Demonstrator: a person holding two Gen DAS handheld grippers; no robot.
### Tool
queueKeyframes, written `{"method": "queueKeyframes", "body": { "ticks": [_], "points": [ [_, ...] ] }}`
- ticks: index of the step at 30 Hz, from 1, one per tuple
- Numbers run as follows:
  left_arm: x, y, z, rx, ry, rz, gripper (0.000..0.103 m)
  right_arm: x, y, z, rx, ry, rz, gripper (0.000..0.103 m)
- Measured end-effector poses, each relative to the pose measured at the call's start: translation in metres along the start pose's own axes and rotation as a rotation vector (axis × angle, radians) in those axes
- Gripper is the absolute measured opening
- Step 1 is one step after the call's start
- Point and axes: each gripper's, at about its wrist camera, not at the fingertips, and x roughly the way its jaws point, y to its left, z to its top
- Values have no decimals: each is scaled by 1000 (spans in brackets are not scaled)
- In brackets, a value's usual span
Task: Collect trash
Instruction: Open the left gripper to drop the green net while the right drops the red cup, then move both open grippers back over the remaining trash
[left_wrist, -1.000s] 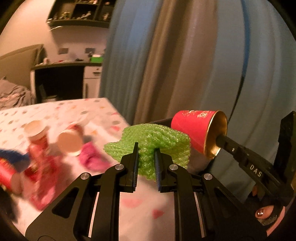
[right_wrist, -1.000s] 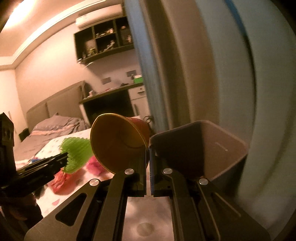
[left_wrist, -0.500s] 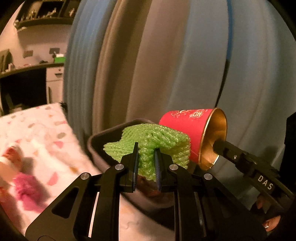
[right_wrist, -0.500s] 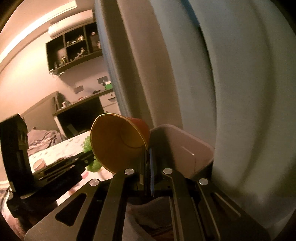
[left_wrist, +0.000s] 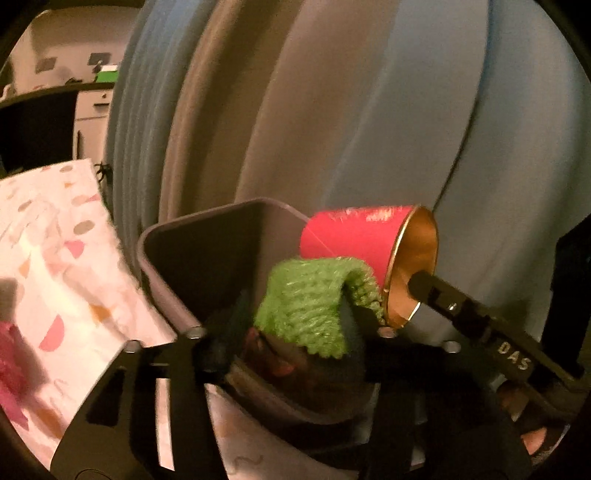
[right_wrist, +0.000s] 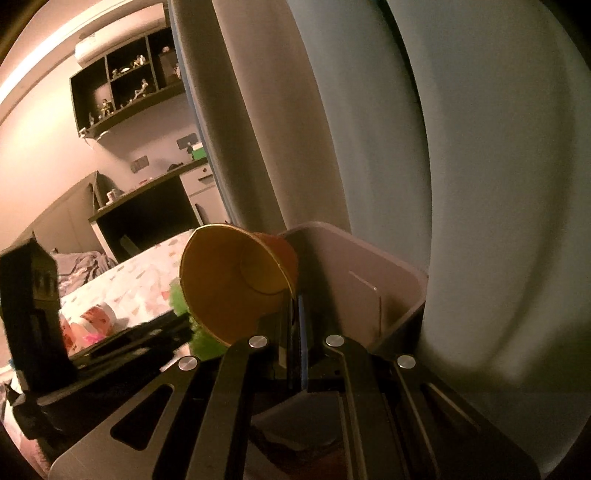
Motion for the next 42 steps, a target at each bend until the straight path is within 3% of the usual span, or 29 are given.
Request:
{"method": "queueKeyframes", "body": {
  "ticks": [4,9,16,19,21,23,31,35,42],
  "points": [
    [-16,13,-1,-51,-20,10,75,8,0,-4,1,31,-7,4],
    [-49,18,-4,-72,-74,73,86,19,3,-10,-27,64,-14,4],
    [-116,14,-19,-79,-142,287,94,34,14,-16,-69,92,-28,4],
    [-141,19,-27,-102,-152,341,96,38,16,-18,-82,100,-34,5],
    [-159,24,-33,-119,-162,391,96,37,17,-19,-94,99,-48,10],
    [-176,31,-41,-130,-174,446,97,34,19,-19,-105,90,-50,25],
    [-240,64,-72,-203,-223,661,97,-4,49,-19,-153,5,-22,54],
    [-279,80,-88,-247,-256,762,97,-30,85,-27,-199,-34,49,70],
    [-334,103,-114,-318,-293,882,97,-59,160,-56,-270,-41,235,80]
  ]
}}
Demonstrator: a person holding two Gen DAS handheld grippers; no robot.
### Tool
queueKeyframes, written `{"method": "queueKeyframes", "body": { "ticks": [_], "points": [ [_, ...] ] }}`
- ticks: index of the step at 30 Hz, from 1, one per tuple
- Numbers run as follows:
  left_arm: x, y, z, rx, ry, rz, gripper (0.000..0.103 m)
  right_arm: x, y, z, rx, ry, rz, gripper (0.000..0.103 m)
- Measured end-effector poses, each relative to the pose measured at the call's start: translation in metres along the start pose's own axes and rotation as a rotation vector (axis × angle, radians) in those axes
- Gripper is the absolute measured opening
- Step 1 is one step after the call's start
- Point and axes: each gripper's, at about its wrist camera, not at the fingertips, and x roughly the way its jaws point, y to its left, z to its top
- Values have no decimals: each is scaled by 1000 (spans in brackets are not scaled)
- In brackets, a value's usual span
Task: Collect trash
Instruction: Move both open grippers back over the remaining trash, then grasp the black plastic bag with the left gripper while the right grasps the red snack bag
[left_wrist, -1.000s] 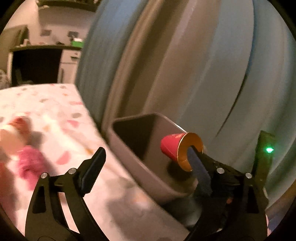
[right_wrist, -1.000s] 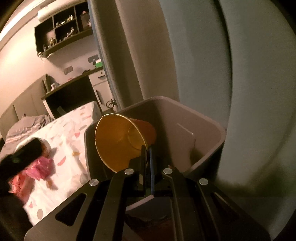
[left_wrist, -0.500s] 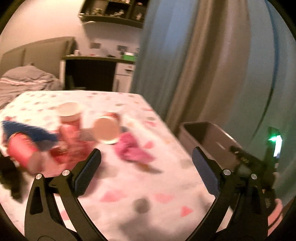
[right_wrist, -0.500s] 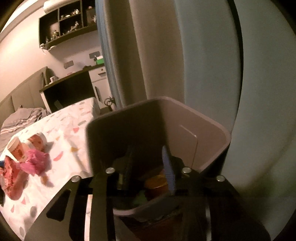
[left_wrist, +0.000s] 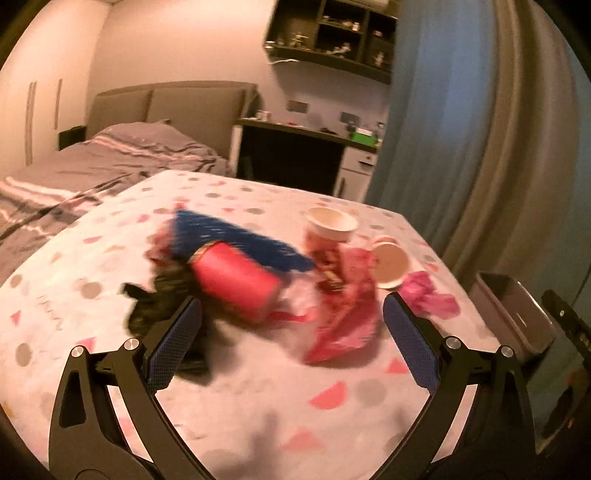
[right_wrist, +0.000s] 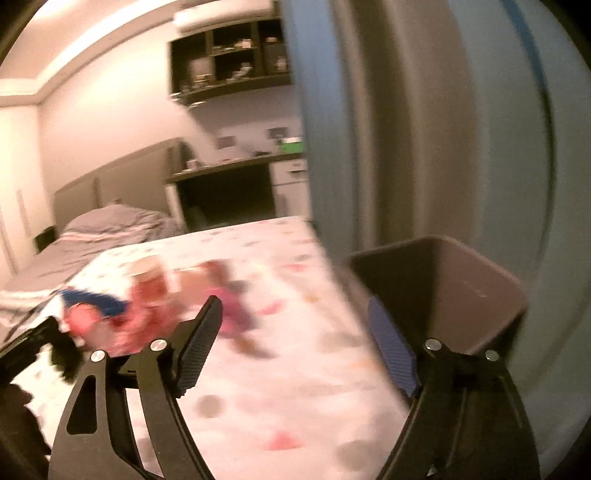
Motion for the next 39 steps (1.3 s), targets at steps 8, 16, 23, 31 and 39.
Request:
{"method": "queueKeyframes", "body": {
  "ticks": [8,16,23,31,39],
  "points": [
    [-17,42,-3,-14,-24,94,97,14,77,-16,-88,50,116,81],
    [-27,76,-2,-50,-39,135,97,31,116,-30,-126,108,143,81],
    [-21,82,-3,-40,-35,140,97,60,136,-27,-136,152,150,76],
    [-13,92,1,-42,-24,145,97,106,148,-24,-113,233,148,68],
    [-2,101,4,-27,5,139,97,143,152,-24,-95,316,147,54]
  ]
}}
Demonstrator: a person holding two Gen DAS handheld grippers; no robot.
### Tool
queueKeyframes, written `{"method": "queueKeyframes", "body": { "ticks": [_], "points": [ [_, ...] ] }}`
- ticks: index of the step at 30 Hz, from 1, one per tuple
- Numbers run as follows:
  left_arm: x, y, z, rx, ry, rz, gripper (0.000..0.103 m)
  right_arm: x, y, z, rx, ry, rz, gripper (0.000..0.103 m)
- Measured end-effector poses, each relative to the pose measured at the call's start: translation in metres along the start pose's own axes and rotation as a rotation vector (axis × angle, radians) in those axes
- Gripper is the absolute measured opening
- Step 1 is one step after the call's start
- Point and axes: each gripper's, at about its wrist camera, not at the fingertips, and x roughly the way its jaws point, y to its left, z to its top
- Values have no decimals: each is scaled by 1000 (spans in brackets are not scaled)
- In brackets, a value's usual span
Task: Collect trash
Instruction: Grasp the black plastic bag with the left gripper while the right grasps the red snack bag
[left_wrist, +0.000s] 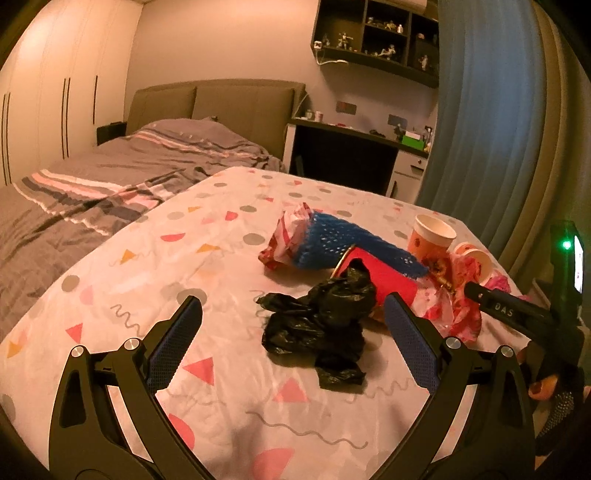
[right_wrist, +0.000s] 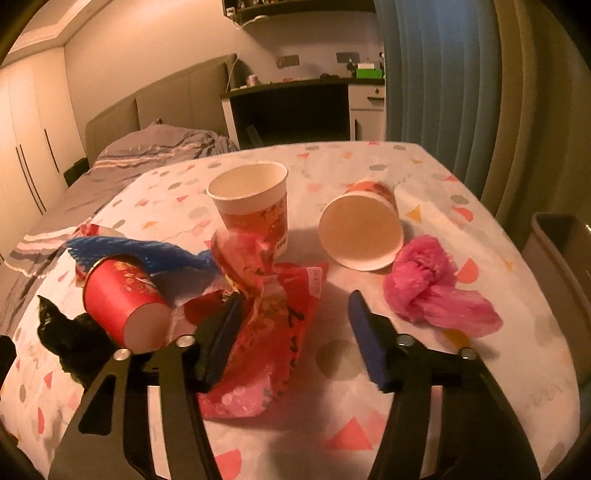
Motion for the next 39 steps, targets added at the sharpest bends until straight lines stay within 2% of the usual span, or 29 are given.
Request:
{"method": "queueKeyframes", "body": {
  "ticks": [3,8,9,10,11,14,16,19,21,24,27,32,39],
  "points": [
    [7,-1,2,5,26,-19,97,7,0,-2,1,34,11,49],
    [21,-10,2,35,67,-50,96,19,-3,-9,28,100,51,22],
    [24,-11,2,39,72,-49,94,19,-3,-9,30,101,56,20],
    [27,-13,3,44,81,-50,91,18,-3,-9,28,100,61,8],
    [31,-14,3,45,93,-57,89,15,-2,-10,18,95,66,4],
    [41,-15,3,42,127,-72,76,5,-3,-12,2,63,66,1],
    [47,-15,2,34,157,-91,60,-8,-6,-13,2,34,70,1],
    [53,-10,-1,3,196,-130,42,-29,-11,-14,-5,-14,69,1],
    [54,-7,-3,-17,207,-145,24,-44,-15,-16,-15,-47,68,1],
    [51,-6,-4,-27,201,-155,7,-67,-19,-21,-33,-94,66,1],
    [41,-6,-4,-37,177,-153,4,-86,-26,-26,-22,-126,80,1],
    [6,-7,-1,-55,106,-165,3,-114,-33,-32,-20,-182,93,1],
    [-34,-23,3,-23,23,-193,3,-136,-41,-37,-13,-216,101,1]
  ]
}}
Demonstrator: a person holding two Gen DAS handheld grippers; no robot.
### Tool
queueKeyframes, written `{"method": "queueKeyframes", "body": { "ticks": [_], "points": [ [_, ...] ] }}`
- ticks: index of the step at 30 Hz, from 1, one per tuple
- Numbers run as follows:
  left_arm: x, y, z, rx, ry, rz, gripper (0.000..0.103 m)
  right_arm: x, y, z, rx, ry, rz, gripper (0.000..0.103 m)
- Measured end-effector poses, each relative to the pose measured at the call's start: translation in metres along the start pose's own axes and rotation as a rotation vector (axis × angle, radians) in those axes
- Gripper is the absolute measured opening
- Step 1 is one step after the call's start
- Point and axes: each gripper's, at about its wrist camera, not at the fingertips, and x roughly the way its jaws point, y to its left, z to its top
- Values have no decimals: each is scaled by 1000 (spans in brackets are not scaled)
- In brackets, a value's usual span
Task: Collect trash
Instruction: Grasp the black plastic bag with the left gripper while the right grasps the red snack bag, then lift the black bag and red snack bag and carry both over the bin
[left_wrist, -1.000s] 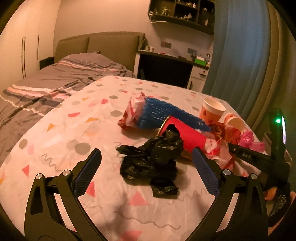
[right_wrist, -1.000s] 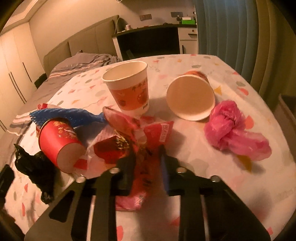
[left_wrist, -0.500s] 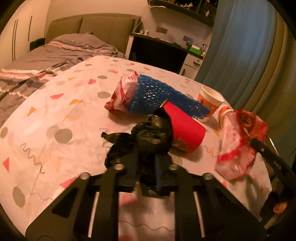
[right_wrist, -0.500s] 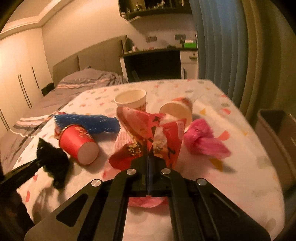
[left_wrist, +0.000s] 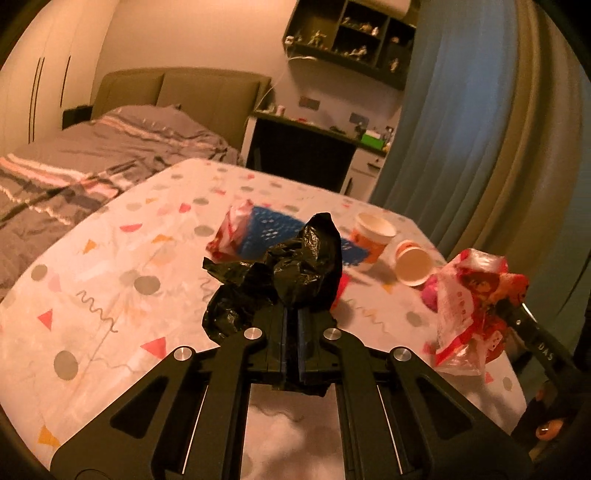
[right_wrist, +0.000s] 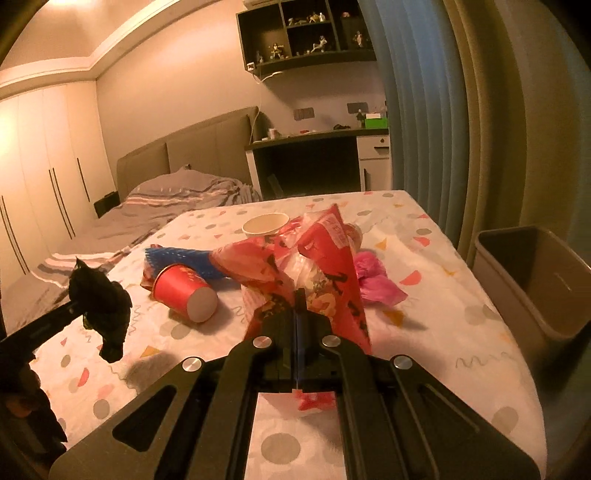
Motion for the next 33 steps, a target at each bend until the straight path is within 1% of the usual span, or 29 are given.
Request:
{"method": "queueKeyframes", "body": {
  "ticks": [14,23,33],
  "points": [
    [-13,-39,-1,60,-17,-63,3,-38,-13,-5,2,-56,-27,1],
    [-10,-66,-3,107,-14,-98,3,-48,-26,-5,20,-74,-49,0],
    [3,-102,-1,166,-9,-140,3,-51,-45,-2,40,-90,-88,0]
  ]
}}
